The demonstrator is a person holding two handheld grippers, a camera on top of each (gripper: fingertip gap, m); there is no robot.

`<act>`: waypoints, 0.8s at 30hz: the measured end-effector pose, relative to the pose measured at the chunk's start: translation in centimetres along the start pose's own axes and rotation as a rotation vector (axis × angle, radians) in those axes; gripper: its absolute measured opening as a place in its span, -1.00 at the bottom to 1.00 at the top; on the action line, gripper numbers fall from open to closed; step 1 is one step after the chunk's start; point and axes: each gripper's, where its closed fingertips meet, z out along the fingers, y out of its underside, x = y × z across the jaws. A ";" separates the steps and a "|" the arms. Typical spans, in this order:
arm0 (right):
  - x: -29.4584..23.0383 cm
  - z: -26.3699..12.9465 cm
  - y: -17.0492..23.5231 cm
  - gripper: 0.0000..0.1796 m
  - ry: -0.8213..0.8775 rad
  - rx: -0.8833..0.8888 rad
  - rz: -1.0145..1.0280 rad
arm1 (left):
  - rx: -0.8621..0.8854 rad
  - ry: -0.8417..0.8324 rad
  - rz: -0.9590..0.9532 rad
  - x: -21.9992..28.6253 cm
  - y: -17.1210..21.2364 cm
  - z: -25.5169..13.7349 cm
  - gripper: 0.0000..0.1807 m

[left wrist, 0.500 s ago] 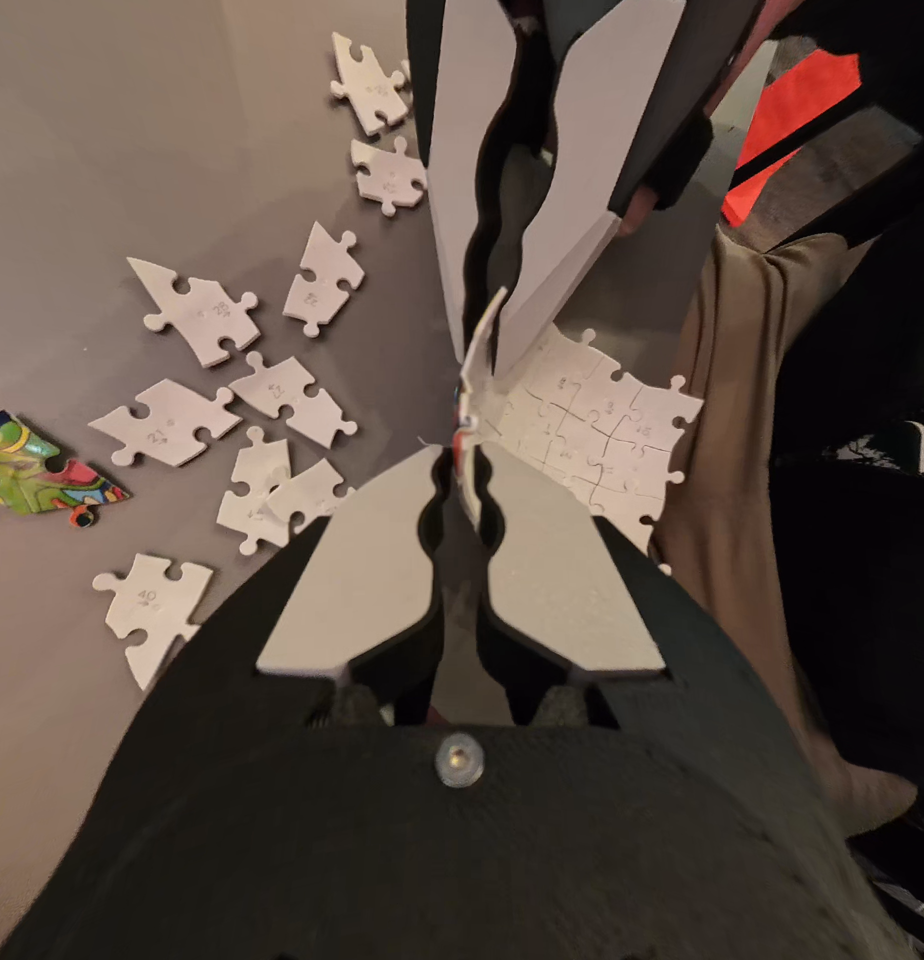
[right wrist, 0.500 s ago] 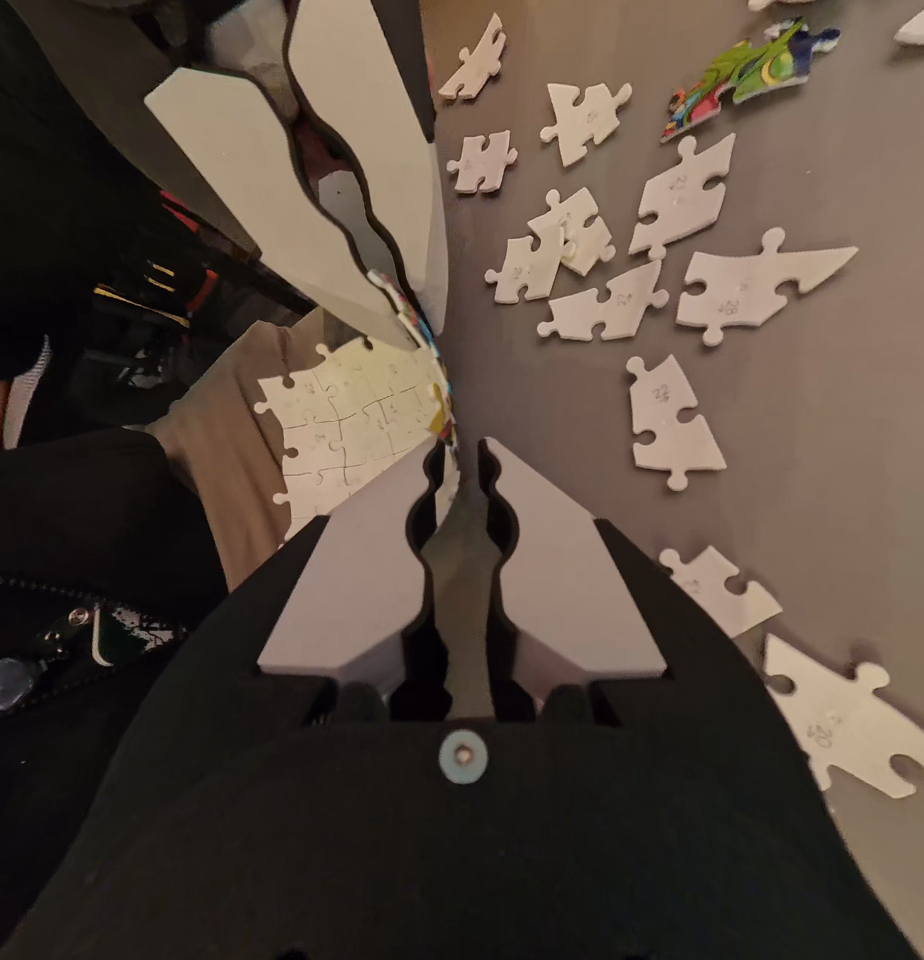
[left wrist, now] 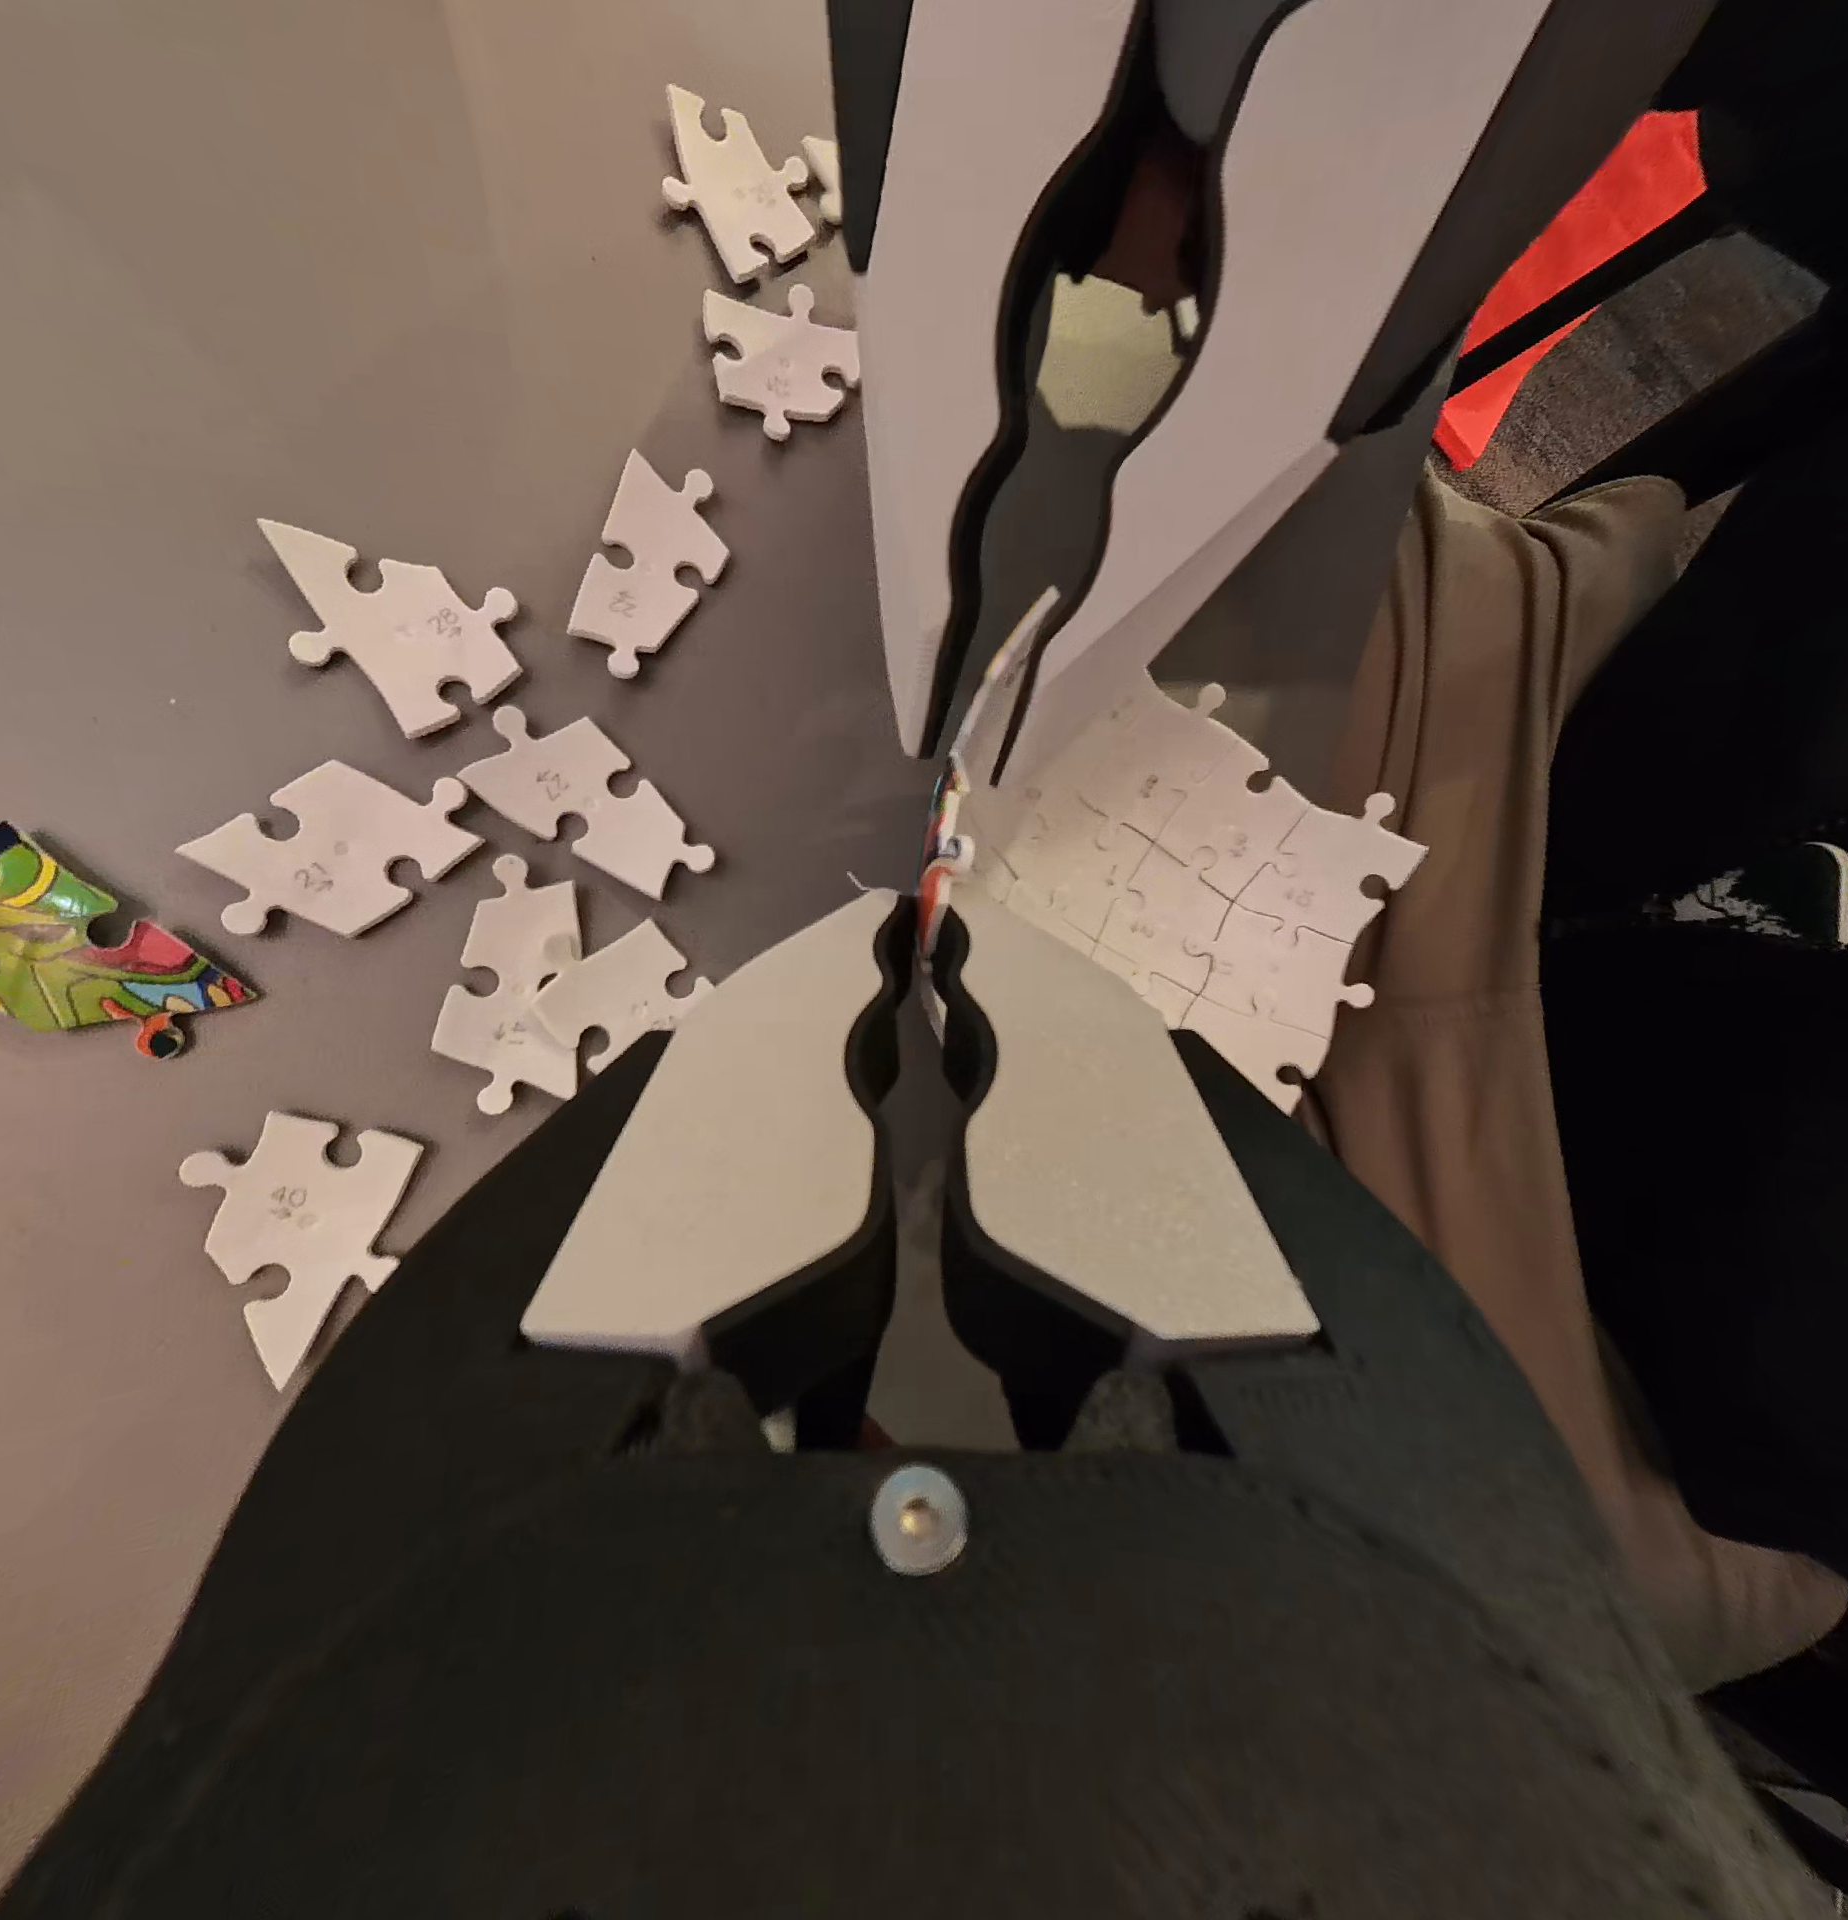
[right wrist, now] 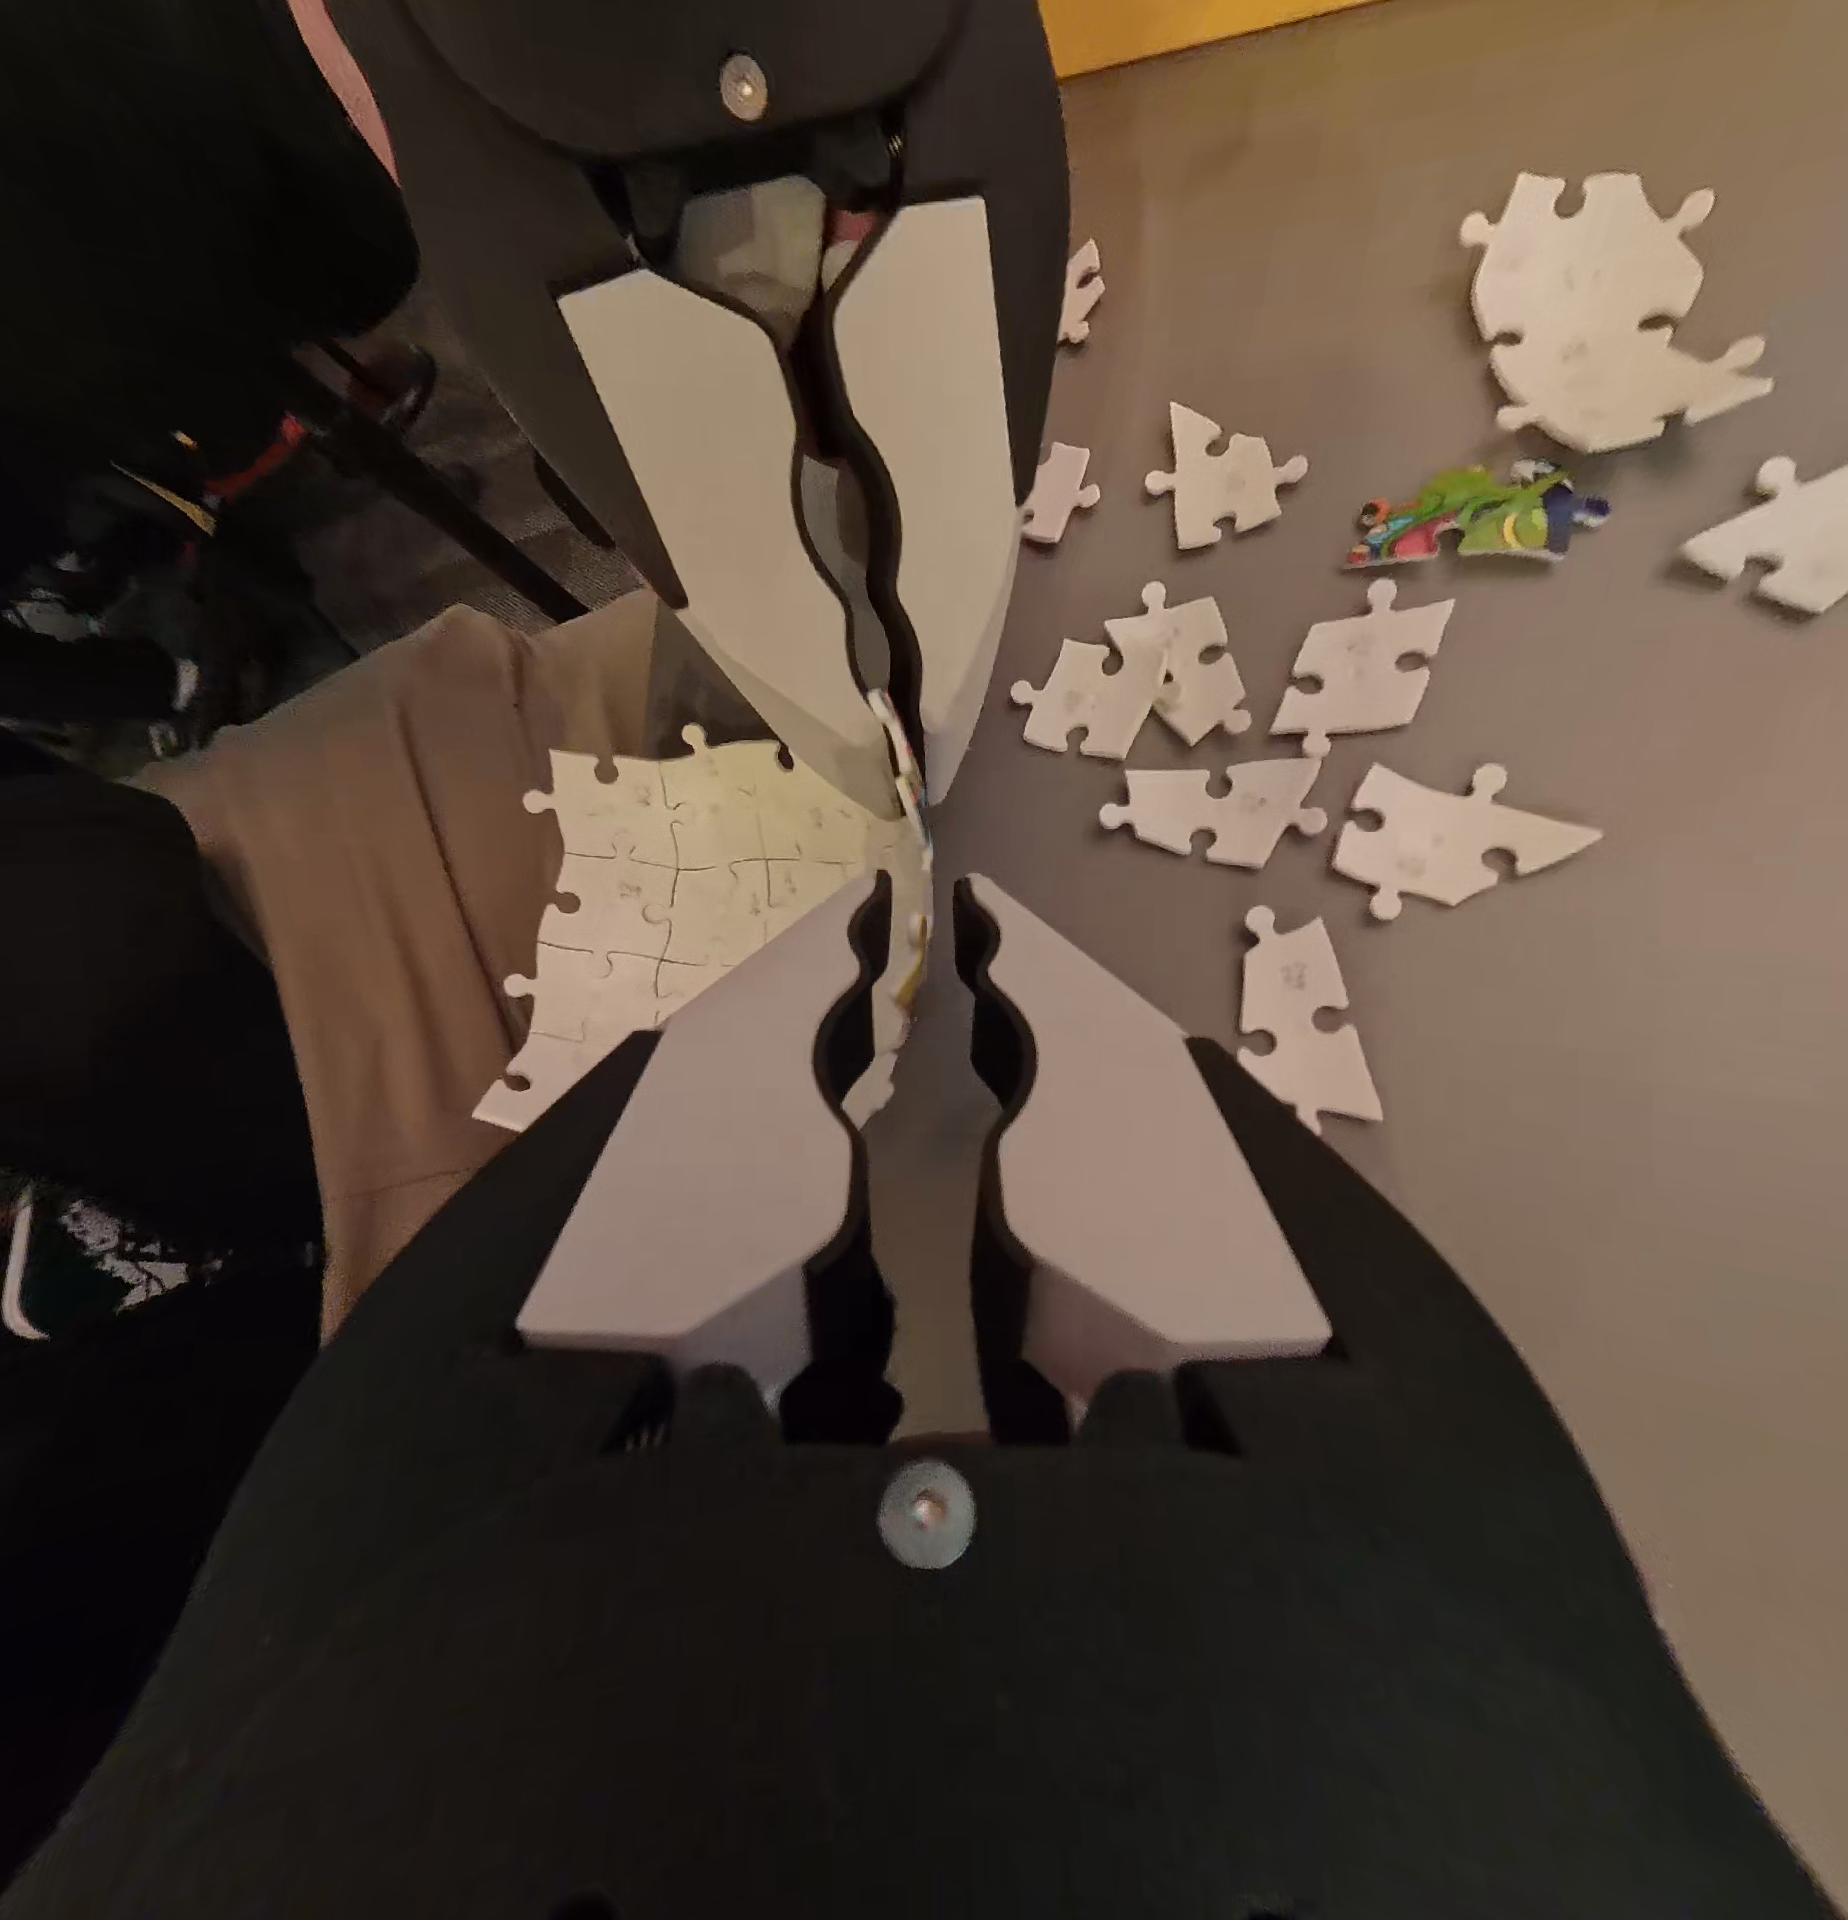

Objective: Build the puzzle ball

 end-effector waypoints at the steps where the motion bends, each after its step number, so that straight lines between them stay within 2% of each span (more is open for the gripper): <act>1: 0.0 0.0 -0.2 -0.90 0.009 -0.003 -0.019 | 0.000 0.003 0.001 0.1 0.0 0.0 -0.97; 5: -0.1 0.5 -0.7 -1.00 0.026 -0.007 -0.061 | -0.010 0.010 0.011 0.3 -0.1 0.2 -0.97; 17: -0.1 0.5 -0.5 -1.00 -0.018 0.006 0.034 | -0.049 -0.019 0.078 0.2 0.0 0.4 -0.97; 24: -0.2 0.6 -0.5 -1.00 0.002 0.005 -0.004 | -0.050 0.016 0.048 0.3 0.1 0.3 -0.97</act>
